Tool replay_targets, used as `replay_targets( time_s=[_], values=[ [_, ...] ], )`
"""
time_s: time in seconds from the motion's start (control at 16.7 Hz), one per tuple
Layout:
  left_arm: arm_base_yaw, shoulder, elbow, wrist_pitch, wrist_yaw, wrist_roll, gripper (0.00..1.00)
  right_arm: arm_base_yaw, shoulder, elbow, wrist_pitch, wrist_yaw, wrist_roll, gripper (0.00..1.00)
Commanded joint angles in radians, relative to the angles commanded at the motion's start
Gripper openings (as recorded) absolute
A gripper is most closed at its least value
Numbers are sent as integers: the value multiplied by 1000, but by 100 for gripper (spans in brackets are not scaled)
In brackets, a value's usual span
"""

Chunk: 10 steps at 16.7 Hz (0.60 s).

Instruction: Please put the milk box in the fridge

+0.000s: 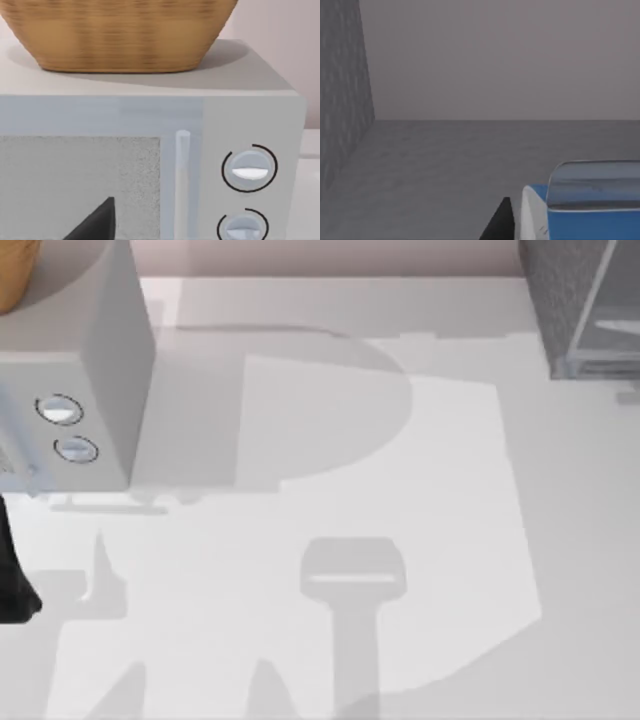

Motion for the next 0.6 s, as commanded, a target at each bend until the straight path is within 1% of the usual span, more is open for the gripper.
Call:
replay_targets(
  time_s=[0.18,0.6],
  values=[
    [0,0,0,0,0,0,100,-10,66,37,45,-9,3,0],
    [0,0,0,0,0,0,100,-2,80,48,28,-7,3,0]
  ],
)
